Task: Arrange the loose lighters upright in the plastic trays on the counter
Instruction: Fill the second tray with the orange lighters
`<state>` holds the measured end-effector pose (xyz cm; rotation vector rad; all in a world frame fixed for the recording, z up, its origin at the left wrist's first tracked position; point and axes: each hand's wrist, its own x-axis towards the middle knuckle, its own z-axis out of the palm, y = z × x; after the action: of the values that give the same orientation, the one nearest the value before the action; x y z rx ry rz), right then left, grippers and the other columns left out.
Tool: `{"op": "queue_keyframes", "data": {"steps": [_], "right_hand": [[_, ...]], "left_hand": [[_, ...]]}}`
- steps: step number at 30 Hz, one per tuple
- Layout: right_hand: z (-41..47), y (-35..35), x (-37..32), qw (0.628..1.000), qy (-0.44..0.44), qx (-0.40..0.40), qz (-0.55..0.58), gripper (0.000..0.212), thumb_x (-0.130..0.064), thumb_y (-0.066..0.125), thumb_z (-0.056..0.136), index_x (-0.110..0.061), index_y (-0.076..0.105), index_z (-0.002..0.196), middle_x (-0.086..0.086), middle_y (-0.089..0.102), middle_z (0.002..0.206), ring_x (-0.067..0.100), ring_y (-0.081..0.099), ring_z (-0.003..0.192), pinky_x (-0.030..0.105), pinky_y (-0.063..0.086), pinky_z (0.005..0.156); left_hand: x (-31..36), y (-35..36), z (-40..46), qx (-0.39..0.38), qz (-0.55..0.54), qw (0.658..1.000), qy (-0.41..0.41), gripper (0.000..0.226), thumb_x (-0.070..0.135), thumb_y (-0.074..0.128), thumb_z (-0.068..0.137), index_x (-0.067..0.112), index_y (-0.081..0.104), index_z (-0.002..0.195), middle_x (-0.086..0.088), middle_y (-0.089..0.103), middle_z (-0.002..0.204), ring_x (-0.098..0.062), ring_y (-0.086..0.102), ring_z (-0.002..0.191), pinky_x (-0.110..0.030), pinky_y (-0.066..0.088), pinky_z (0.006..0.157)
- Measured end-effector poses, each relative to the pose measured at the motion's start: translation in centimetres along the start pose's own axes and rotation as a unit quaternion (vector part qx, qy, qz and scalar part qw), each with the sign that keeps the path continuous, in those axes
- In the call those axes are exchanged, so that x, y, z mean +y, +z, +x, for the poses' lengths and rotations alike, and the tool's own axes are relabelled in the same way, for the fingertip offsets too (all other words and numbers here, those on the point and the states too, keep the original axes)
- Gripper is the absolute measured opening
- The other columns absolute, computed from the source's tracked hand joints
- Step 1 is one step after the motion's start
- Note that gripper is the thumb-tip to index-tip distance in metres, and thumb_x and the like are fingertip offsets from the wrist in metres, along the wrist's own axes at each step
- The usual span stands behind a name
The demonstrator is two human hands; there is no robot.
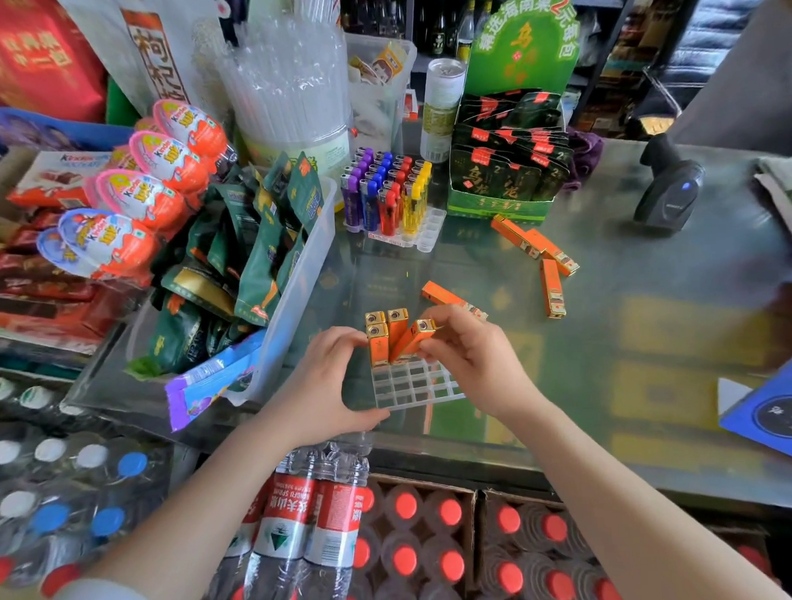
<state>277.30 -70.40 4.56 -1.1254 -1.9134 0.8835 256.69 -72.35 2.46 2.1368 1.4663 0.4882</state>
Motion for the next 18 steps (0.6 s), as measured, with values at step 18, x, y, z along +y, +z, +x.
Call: {"op": "queue_keyframes", "data": {"steps": [18], "right_hand": [[-0.2, 2.6, -0.7, 0.971, -0.053, 0.086, -0.217, 0.030, -0.033, 0.048, 0.084, -0.008, 0.060, 0.097, 0.005, 0.067, 0.085, 0.022, 0.062, 0.072, 0.030, 0.051, 0.057]], "left_hand": [[0.3, -0.2, -0.2, 0.014, 0.014, 1.000, -0.006, 0.078, 0.044, 0.077, 0.063, 0.016, 0.040, 0.126, 0.004, 0.036, 0.130, 0.005, 0.022, 0.113, -0.015, 0.020, 0.098]]}}
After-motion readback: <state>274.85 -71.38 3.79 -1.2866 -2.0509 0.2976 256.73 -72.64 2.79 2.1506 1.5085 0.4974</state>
